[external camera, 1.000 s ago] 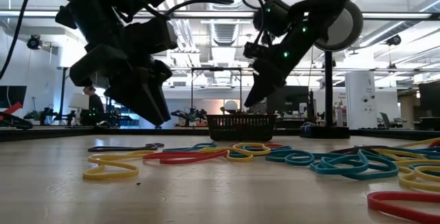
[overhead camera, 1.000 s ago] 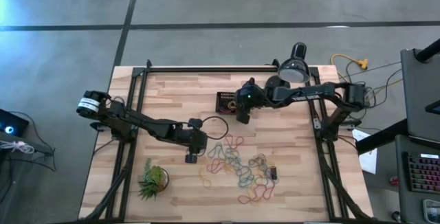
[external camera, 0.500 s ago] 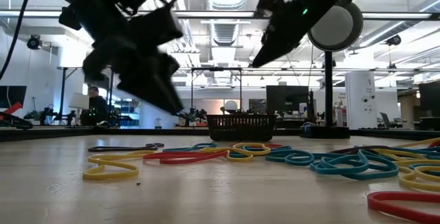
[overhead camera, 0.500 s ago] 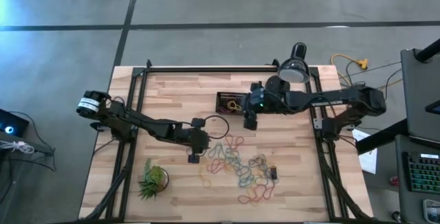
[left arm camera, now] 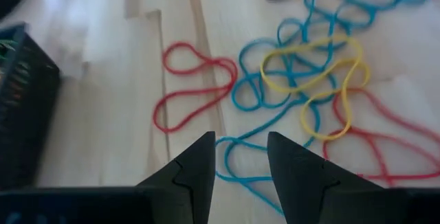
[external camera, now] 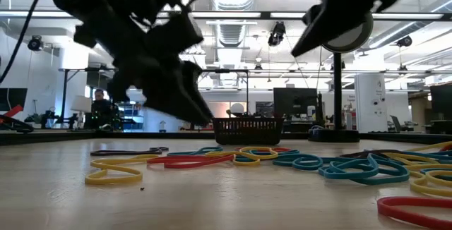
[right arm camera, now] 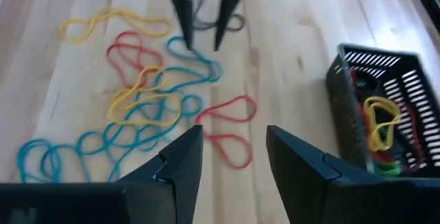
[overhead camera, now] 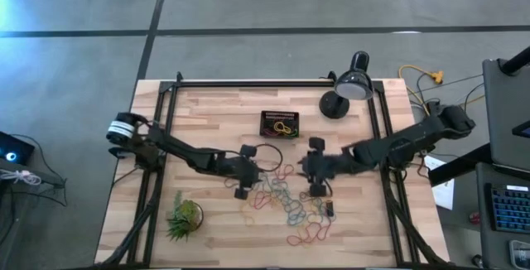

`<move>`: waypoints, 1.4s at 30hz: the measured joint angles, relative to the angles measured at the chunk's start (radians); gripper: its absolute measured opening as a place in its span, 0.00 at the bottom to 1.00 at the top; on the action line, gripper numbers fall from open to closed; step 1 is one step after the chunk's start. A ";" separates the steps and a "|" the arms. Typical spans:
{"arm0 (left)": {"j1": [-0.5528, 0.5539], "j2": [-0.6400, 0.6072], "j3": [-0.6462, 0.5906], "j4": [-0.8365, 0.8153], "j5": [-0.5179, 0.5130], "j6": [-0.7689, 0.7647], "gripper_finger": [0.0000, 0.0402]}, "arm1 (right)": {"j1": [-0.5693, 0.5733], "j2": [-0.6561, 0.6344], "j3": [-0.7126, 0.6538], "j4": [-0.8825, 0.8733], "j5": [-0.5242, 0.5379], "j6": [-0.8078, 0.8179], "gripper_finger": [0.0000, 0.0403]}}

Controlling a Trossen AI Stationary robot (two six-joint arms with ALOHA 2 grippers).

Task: Pick and place rubber bands into bin
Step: Put the blue rubber band into the basket

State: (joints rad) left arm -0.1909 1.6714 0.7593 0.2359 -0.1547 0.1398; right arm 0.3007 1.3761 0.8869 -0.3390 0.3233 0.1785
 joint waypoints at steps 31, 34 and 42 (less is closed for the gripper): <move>0.133 0.189 0.105 -0.150 0.211 -0.226 0.25 | 0.265 0.018 -0.041 0.010 0.187 0.218 0.30; 0.133 0.190 0.104 -0.158 0.231 -0.204 0.16 | 0.265 0.020 -0.041 0.015 0.188 0.219 0.30; 0.131 0.186 0.106 -0.159 0.276 -0.151 0.01 | 0.265 0.020 -0.041 0.019 0.196 0.219 0.28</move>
State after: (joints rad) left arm -0.0597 1.8570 0.8658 0.0770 0.1217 -0.0113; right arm 0.5655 1.3960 0.8463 -0.3200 0.5192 0.3973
